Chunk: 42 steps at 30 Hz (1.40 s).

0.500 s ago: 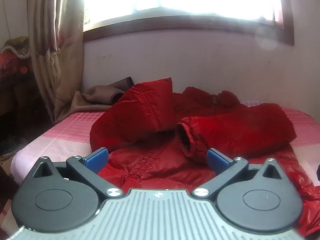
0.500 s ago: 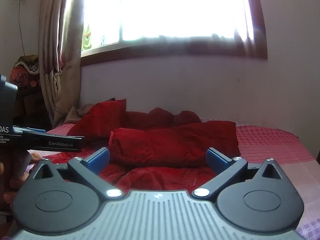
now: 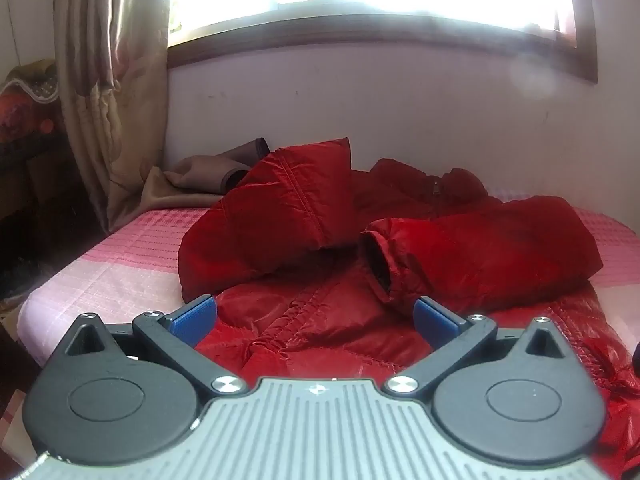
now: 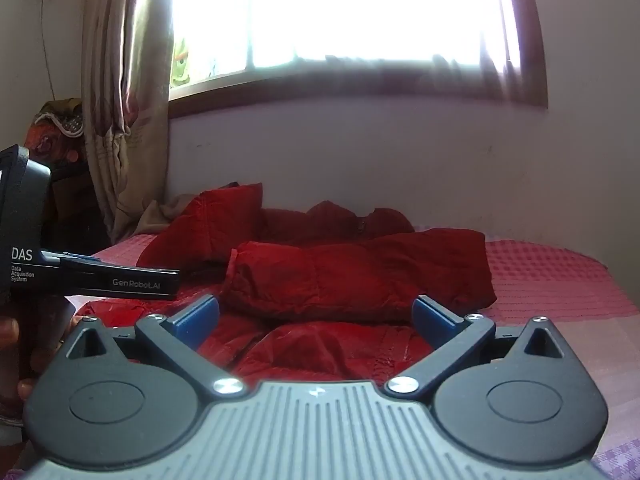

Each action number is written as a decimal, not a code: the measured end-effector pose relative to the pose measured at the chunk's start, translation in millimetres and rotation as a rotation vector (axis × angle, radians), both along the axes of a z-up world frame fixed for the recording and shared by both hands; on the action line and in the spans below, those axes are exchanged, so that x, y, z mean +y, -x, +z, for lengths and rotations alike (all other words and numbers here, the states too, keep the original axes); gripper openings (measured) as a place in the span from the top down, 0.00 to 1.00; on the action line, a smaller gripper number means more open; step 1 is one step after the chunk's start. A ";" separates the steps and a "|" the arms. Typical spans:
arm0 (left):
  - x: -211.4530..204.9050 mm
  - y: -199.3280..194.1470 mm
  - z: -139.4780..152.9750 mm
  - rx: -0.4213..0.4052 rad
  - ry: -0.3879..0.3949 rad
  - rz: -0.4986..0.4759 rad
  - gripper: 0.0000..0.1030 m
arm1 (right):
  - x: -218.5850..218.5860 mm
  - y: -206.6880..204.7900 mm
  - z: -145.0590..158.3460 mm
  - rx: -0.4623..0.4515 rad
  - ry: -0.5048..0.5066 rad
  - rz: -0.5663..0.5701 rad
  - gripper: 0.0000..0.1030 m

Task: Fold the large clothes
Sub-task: 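Move both grippers over the crumpled red puffer jacket on the bed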

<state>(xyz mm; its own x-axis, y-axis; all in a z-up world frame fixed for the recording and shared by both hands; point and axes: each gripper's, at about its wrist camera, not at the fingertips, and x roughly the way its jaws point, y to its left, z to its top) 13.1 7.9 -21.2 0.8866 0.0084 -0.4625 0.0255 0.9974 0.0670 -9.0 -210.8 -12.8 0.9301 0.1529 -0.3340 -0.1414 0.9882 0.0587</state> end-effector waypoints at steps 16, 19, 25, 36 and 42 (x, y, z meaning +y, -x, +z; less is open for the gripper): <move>-8.4 -1.7 -2.8 -0.014 -0.052 -0.037 0.00 | 1.2 -26.3 -10.8 0.078 0.051 -0.136 0.00; -8.8 -1.5 -1.5 0.028 -0.067 -0.035 0.00 | -3.8 -31.8 -13.0 0.153 0.042 -0.163 0.00; -3.5 -4.7 -1.7 0.167 -0.050 -0.025 0.00 | -3.9 -35.5 -13.1 0.227 0.043 -0.187 0.00; -4.6 -3.4 -5.0 0.239 -0.059 -0.029 0.00 | -4.8 -34.2 -15.6 0.282 0.017 -0.175 0.00; -4.7 -3.8 -6.4 0.251 -0.058 -0.022 0.00 | -3.3 -32.7 -19.1 0.294 0.019 -0.171 0.00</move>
<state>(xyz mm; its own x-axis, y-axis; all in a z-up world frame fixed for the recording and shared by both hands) 16.9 3.1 -27.7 0.7442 0.0235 -0.6675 0.0700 0.9911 0.1129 23.7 -214.1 -31.9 0.8052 -0.0061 -0.5930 0.0472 0.9974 0.0539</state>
